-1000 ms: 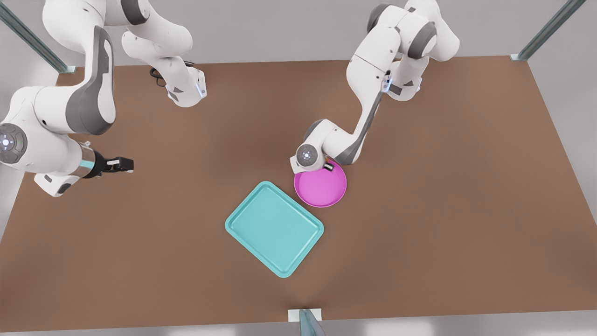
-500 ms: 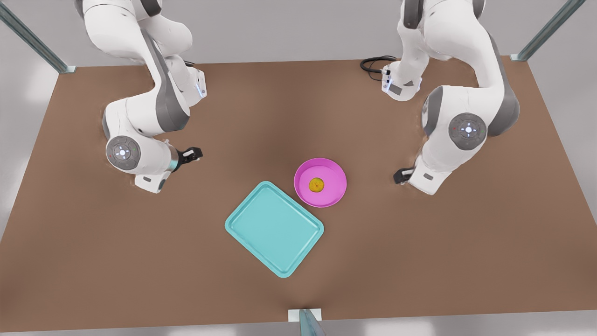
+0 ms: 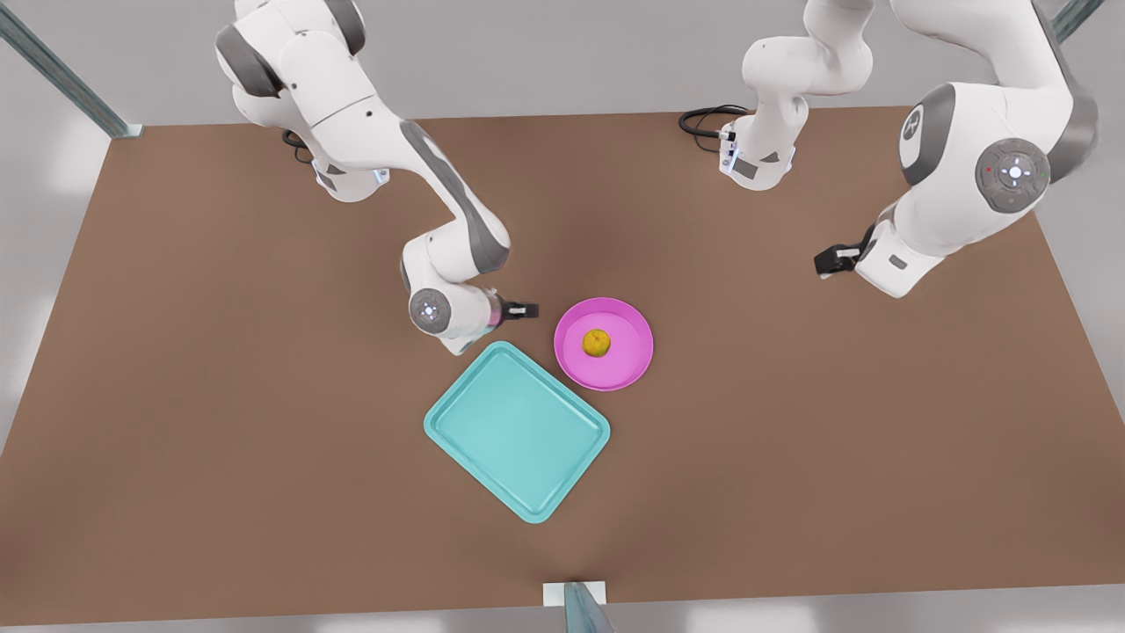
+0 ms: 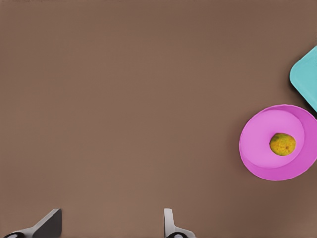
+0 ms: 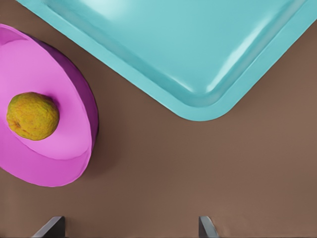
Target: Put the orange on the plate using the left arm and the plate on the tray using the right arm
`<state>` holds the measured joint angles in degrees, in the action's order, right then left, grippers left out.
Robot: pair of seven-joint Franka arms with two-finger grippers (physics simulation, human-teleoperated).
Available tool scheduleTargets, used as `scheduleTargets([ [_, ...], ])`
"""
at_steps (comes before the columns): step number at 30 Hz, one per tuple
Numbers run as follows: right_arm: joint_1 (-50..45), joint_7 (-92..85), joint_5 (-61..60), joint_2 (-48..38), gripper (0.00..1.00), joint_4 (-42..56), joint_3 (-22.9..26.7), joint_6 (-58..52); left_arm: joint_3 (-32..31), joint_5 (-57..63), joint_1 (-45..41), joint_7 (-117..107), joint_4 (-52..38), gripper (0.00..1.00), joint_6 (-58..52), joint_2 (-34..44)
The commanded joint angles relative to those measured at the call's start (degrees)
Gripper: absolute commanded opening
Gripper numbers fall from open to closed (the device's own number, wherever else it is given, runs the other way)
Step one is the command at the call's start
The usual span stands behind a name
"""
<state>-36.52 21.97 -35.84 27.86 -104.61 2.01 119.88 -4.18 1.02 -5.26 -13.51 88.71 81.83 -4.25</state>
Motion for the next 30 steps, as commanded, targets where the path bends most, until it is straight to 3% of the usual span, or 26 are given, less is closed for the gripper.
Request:
scheduleTargets([
  [1, 0.05, 21.28, -8.81, 1.40, 1.00, -0.06, 0.01, 5.19, 0.58, 0.56, 0.87, 3.93, 0.15, 1.00, 1.85, 0.47],
  [8, -1.62, 0.44, -8.37, 7.20, 1.00, 1.87, 0.01, 3.70, 2.86, 0.74, 1.75, 4.63, -5.12, 1.00, -0.62, -5.24],
  [11, -2.41, 0.35, -8.19, 8.08, 1.00, 4.50, 0.01, 4.14, 3.13, 0.74, 1.84, 7.53, -13.74, 1.00, -1.23, -10.25],
  [15, -4.44, -7.12, -8.10, 11.42, 1.00, 5.38, 0.01, 13.89, 3.31, 4.43, 1.66, 7.71, -13.82, 1.00, -0.70, -11.75],
  [30, -6.02, -7.03, -8.72, 16.08, 1.00, 9.95, 0.01, 15.74, 4.01, 2.76, 1.92, 7.71, -13.82, 1.00, -2.73, -12.19],
])
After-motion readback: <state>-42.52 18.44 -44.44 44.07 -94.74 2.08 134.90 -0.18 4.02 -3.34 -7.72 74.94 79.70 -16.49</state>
